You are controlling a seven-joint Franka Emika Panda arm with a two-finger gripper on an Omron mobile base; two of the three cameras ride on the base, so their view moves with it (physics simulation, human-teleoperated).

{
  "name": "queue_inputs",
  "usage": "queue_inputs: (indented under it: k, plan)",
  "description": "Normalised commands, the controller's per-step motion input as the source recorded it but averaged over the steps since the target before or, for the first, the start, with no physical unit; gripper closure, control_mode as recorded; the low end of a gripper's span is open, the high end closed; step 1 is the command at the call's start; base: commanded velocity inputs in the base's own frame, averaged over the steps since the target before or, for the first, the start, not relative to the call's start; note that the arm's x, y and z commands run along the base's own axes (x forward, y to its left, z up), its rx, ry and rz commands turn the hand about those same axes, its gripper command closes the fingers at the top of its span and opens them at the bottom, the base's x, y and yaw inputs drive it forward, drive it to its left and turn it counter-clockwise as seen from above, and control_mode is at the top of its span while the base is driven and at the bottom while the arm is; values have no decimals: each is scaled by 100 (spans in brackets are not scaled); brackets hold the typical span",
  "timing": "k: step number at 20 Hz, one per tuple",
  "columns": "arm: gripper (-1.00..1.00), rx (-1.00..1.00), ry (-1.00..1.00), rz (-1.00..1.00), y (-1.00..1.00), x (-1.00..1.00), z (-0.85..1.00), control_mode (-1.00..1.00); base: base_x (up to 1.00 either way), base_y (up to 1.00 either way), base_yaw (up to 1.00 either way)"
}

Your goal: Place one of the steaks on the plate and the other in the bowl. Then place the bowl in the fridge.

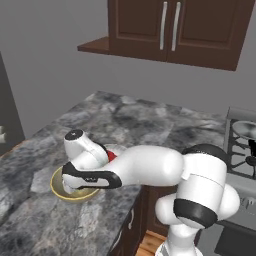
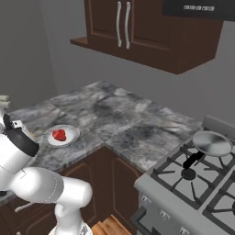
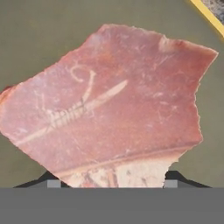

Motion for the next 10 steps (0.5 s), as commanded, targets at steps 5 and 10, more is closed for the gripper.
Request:
queue_inputs:
  k: [5,10]
  plan:
    - [-100,0,0,0,0,0,2,-100,0,0,0]
    - [-100,-1,1,-2,0,-4,30,-100,0,0,0]
